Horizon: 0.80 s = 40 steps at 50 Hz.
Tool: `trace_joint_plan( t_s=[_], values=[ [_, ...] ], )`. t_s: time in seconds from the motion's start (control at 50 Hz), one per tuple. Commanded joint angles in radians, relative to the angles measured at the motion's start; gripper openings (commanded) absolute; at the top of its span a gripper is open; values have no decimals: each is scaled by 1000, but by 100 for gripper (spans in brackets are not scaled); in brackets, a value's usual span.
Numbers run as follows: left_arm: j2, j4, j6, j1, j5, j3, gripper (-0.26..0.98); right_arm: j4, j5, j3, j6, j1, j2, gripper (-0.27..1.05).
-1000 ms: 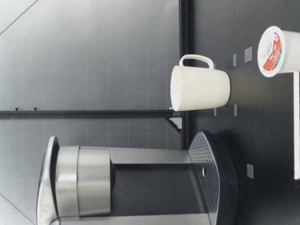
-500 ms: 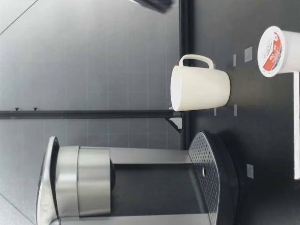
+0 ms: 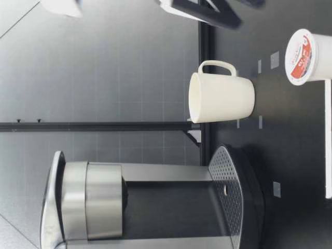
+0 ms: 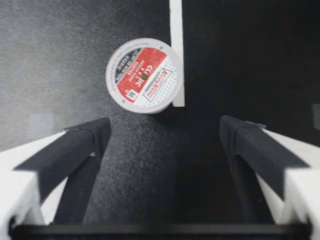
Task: Place the coffee capsule inside the capsule container, then place the cup onto the center of the cup tray.
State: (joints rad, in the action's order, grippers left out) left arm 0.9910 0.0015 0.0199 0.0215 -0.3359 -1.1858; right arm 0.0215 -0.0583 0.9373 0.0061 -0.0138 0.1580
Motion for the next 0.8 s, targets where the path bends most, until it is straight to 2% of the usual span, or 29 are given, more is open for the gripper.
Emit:
trace_joint_plan(
  t_s=[0.0,0.24,0.78],
  values=[
    [-9,2,2,3,-9,11,14,-5,49,-25,-3,-26,-28,95],
    [-9,0,0,2,-9,11,14,-8,81,-55,-6,-41,-110,95],
    [-9,2,-2,2,-6,11,14,-9,89,-91,-6,-37,-172,95]
  ],
)
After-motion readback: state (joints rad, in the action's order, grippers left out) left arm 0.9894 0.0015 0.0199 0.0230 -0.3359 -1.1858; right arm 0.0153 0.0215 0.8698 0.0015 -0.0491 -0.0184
